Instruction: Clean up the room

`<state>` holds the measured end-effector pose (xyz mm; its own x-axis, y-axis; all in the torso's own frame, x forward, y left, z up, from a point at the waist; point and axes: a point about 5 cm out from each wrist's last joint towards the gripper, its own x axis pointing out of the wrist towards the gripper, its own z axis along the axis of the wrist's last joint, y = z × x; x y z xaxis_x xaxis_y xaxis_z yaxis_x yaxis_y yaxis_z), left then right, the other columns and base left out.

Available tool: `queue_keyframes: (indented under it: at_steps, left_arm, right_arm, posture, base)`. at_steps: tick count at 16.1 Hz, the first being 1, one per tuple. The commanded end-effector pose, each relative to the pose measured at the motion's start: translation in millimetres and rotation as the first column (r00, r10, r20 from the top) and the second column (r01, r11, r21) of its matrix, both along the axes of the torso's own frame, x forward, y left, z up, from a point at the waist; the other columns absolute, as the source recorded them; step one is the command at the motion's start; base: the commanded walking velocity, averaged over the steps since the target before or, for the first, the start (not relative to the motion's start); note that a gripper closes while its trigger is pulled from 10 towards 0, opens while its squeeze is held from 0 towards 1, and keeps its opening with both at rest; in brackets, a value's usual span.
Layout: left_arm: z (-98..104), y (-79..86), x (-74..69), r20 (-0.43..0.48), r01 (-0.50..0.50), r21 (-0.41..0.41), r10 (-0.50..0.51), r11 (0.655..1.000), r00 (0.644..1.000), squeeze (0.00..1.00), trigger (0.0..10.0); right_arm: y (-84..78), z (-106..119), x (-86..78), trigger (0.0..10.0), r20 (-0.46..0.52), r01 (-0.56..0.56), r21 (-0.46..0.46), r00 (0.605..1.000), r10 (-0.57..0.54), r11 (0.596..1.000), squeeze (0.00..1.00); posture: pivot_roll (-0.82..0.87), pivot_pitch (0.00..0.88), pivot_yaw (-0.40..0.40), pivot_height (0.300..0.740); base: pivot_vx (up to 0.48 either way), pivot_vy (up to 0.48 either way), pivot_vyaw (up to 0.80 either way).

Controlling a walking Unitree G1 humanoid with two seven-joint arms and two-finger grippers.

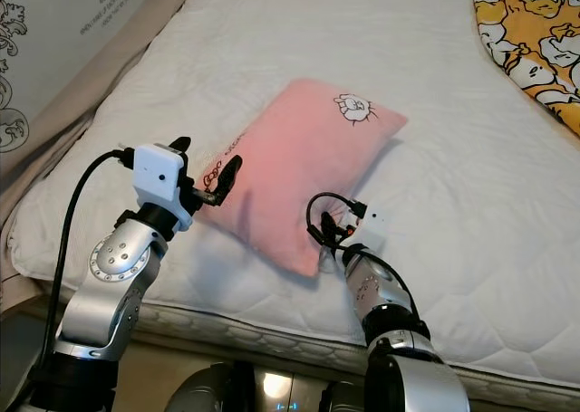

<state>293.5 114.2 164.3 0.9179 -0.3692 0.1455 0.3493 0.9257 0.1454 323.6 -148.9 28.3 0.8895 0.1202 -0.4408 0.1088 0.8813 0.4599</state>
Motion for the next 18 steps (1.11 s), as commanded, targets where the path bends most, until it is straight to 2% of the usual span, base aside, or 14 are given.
queue_keyframes:
  at_steps: [1,4,5,6,9,11,12,16,17,18]
  left_arm:
    - [-3.9,-0.9,-0.9,-0.004,0.013,0.013,-0.013,1.000,1.000,0.00,10.0]
    - [-3.9,-3.1,0.3,-0.001,0.019,0.014,-0.019,1.000,1.000,0.00,10.0]
    - [-3.9,-3.1,1.0,0.000,0.019,0.014,-0.019,1.000,1.000,0.00,10.0]
    - [-4.2,-3.1,1.6,0.002,0.018,0.015,-0.018,1.000,1.000,0.00,10.0]
    - [-5.4,-5.8,2.5,0.007,0.019,0.010,-0.019,1.000,1.000,0.00,10.0]
    - [-5.2,-6.7,2.9,0.010,0.020,0.007,-0.020,1.000,1.000,0.00,10.0]
    - [-5.2,-7.1,3.2,0.011,0.020,0.006,-0.020,1.000,1.000,0.00,10.0]
    - [-5.1,-8.9,4.4,0.016,0.020,0.001,-0.020,1.000,1.000,0.00,10.0]
    - [-5.2,-9.2,4.7,0.016,0.019,-0.001,-0.019,1.000,1.000,0.00,10.0]
    - [-5.4,-8.9,4.5,0.016,0.018,-0.002,-0.018,1.000,1.000,0.00,10.0]
  right_arm:
    - [-1.1,-22.8,-18.9,0.0,-0.109,-0.001,-0.066,0.994,-0.006,0.998,0.00]
    - [-5.7,-15.1,-16.4,0.0,-0.034,0.002,-0.168,0.999,-0.008,0.986,0.00]
    - [-6.7,-9.2,-15.4,0.0,0.023,0.009,-0.234,1.000,-0.004,0.972,0.00]
    - [-7.4,0.0,-15.2,0.0,0.113,0.021,-0.338,0.993,0.018,0.941,0.00]
    - [-14.0,19.8,-17.0,0.0,0.290,0.111,-0.535,0.955,0.059,0.837,0.00]
    - [-17.2,34.4,-15.3,0.0,0.380,0.176,-0.575,0.922,0.071,0.799,0.00]
    - [-17.0,40.5,-13.8,0.0,0.408,0.191,-0.578,0.909,0.078,0.794,0.00]
    - [-15.5,46.1,-11.9,0.0,0.439,0.212,-0.561,0.896,0.070,0.800,0.00]
    - [-7.2,40.5,-12.4,0.0,0.409,0.152,-0.483,0.910,0.069,0.862,0.00]
    - [10.7,37.2,-13.7,4.0,0.376,0.038,-0.338,0.921,0.098,0.940,0.00]
  posture:
    - [0.08,0.143,0.051,0.740]
    - [0.08,0.133,0.044,0.740]
    - [0.07,0.129,0.041,0.740]
    - [0.07,0.123,0.035,0.740]
    - [0.07,0.111,0.027,0.740]
    - [0.06,0.108,0.025,0.740]
    - [0.06,0.106,0.024,0.740]
    - [0.06,0.108,0.021,0.740]
    - [0.05,0.112,0.021,0.740]
    - [0.06,0.115,0.022,0.740]
  base:
    - [0.000,0.000,0.00]
    - [0.000,0.000,0.00]
    - [0.000,0.000,0.00]
    - [0.000,0.000,0.00]
    - [0.000,0.000,0.00]
    - [0.000,0.000,0.00]
    - [0.000,0.000,0.00]
    - [0.000,0.000,0.00]
    - [0.000,0.000,0.00]
    - [0.000,0.000,0.00]
